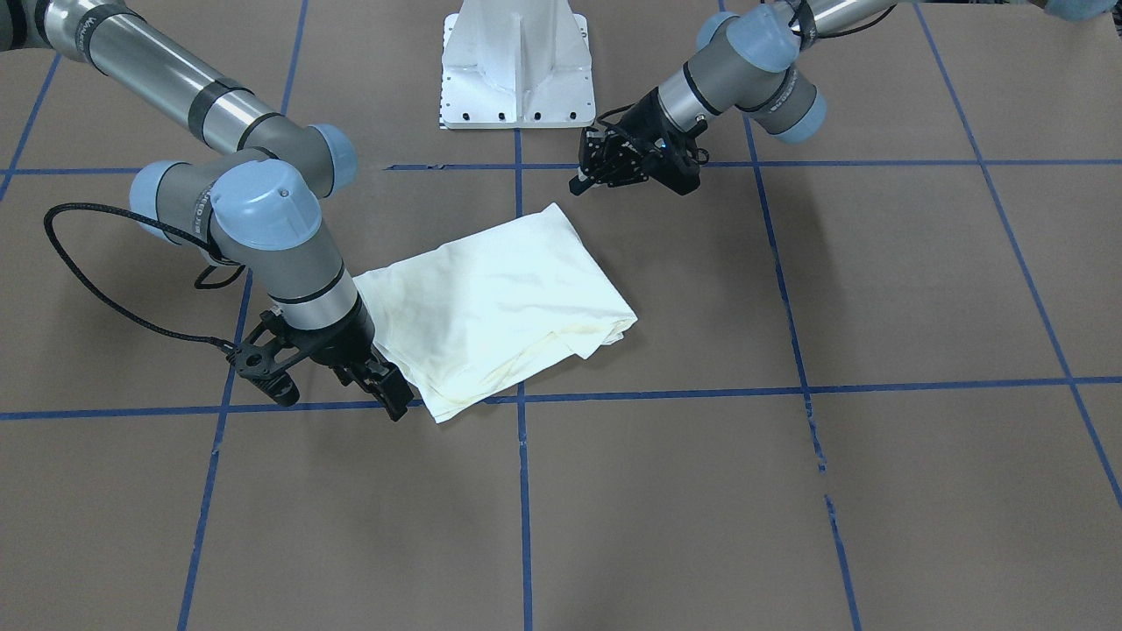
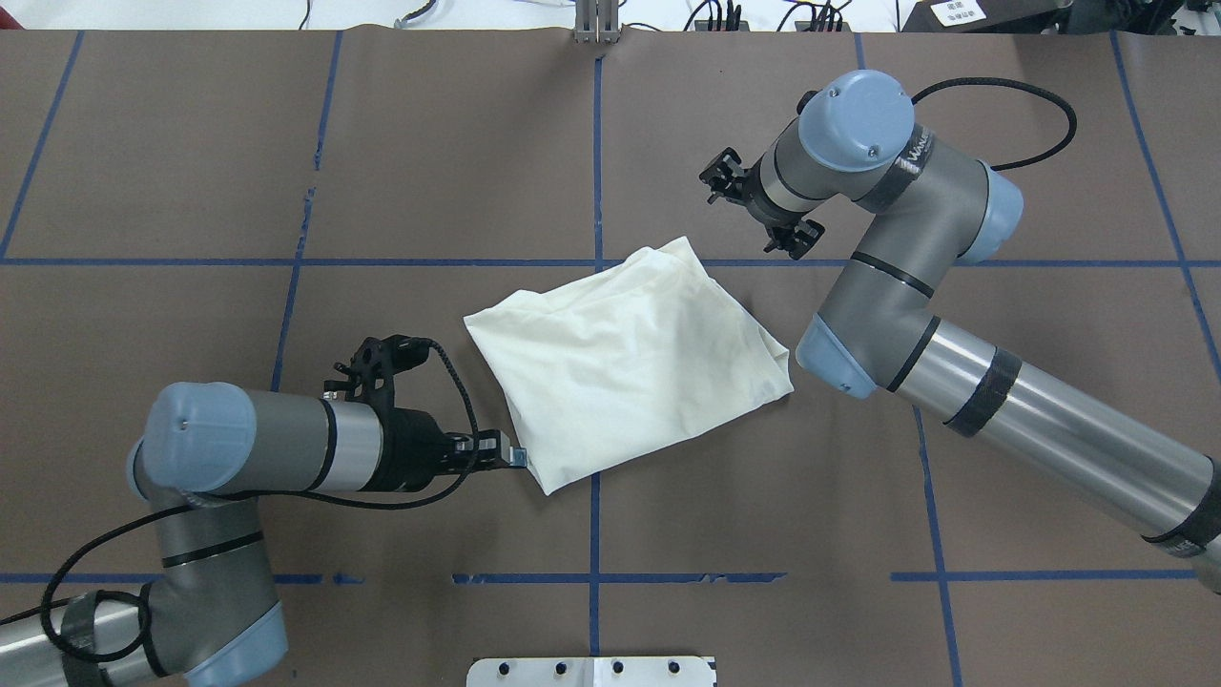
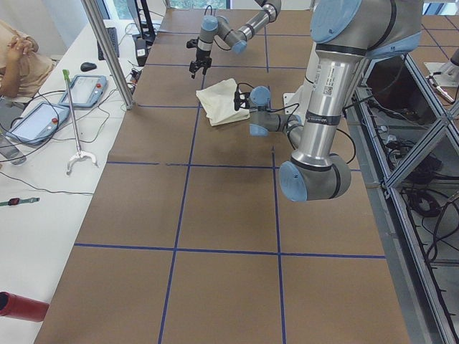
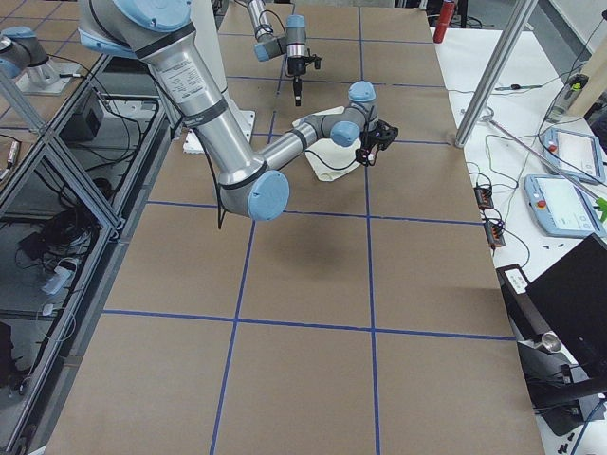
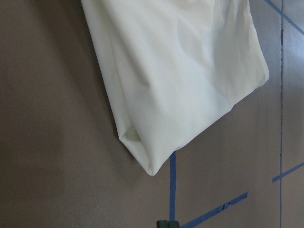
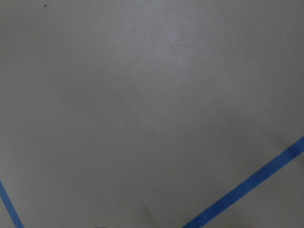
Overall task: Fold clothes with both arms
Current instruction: 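Release the shirt and raise the right gripper away while the left gripper smooths the corner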
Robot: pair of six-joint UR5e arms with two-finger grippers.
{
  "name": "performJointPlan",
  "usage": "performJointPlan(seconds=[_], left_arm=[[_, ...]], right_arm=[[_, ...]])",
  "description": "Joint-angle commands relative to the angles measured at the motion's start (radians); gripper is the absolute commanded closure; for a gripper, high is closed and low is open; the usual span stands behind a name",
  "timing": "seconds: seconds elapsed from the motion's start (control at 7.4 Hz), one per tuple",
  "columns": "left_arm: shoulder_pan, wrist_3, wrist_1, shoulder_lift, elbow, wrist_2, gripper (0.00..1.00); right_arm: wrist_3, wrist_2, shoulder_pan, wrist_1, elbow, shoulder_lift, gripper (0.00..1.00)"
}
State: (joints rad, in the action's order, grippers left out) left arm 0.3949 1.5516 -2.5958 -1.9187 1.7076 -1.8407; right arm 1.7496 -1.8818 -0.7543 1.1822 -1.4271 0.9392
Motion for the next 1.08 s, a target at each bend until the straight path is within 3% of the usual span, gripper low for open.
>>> performJointPlan(seconds=[0.0,0.27,0.68,0.95], left_arm=[[0.012,0.001,0.022,-0.097,-0.121,0.026,1.00],[0.010,0.001,0.006,-0.143,-0.218,0.026,1.00],[0.024,-0.005,0.014,-0.125,-0.194,0.018,1.00],[0.039,-0.005,0.016,-0.033,-0.137,0.021,1.00]], right_arm=[[-0.041,-0.013,-0.005,-0.065,0.007,0.000,0.00],[-0.042,-0.013,-0.003,-0.070,0.007,0.000,0.00],[-0.045,-0.011,-0.005,-0.070,0.007,0.003,0.00],[-0.050,-0.011,-0.010,-0.070,0.008,0.009,0.00]])
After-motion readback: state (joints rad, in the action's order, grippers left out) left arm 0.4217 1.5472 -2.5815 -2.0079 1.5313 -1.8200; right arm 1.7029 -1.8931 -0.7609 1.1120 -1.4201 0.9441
